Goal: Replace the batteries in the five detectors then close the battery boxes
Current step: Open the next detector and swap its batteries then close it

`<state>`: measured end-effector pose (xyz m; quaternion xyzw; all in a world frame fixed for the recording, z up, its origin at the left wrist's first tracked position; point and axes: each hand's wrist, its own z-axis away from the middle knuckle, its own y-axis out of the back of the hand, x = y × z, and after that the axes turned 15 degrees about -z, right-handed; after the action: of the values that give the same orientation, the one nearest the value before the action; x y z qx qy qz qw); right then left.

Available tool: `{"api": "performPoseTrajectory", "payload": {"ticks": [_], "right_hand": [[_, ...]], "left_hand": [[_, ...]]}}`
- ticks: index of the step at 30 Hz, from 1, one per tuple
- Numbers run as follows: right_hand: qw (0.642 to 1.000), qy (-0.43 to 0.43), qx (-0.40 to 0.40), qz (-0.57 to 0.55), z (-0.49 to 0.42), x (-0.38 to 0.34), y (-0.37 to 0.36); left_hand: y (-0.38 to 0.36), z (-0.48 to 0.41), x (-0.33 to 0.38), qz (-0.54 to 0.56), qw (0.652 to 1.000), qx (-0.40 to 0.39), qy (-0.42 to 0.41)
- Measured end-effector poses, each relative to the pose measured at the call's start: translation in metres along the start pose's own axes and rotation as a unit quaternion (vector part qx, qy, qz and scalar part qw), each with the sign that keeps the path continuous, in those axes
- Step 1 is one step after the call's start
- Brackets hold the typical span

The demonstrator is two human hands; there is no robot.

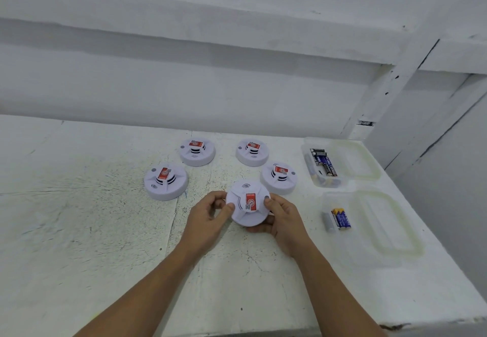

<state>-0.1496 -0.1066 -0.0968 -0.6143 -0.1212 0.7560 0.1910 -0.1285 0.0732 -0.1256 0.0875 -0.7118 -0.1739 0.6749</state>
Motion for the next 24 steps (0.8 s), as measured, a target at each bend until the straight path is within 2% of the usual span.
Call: {"api": "performPoseTrajectory", "payload": {"ticks": [24], "right_hand": [[1.0,0.008,0.006,-0.001,0.0025,0.0043,0.0049]], "left_hand": [[-0.0018,0.0032,0.001,-0.038,0.999,0.007,-0.016]]}}
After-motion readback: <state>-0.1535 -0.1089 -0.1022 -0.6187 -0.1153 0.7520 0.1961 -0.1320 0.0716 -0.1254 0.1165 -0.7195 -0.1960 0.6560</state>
